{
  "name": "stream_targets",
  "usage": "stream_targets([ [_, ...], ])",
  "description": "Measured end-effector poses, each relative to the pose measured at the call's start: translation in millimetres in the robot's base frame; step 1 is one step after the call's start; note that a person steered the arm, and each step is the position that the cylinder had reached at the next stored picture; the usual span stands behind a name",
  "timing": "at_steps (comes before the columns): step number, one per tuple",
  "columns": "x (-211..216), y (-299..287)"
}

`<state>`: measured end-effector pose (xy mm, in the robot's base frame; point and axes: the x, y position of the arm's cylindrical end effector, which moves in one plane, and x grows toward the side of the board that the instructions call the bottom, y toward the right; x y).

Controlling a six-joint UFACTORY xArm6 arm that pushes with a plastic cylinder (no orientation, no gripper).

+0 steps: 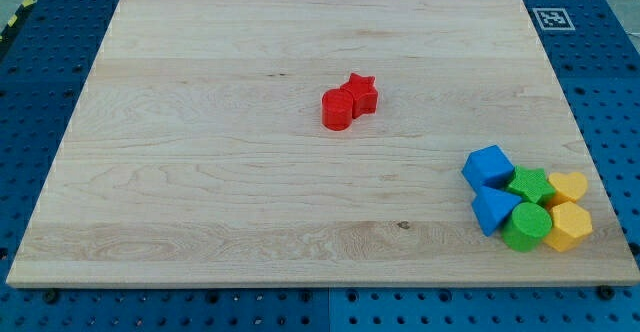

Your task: Slide the blue triangle to the center right

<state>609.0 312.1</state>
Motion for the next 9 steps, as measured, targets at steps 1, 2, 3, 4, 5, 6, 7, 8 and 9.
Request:
stream_targets([
  [1, 8.5, -13.0],
  [2, 5.1, -89.0],
  [3, 8.7, -114.6],
  [4, -19.6, -127.3],
  [5, -42.5, -148.6],
  [6, -31.3, -149.7],
  [7, -68.4, -187.8],
  [8, -91.6, -187.8],
  [9, -112.8, -186.1],
])
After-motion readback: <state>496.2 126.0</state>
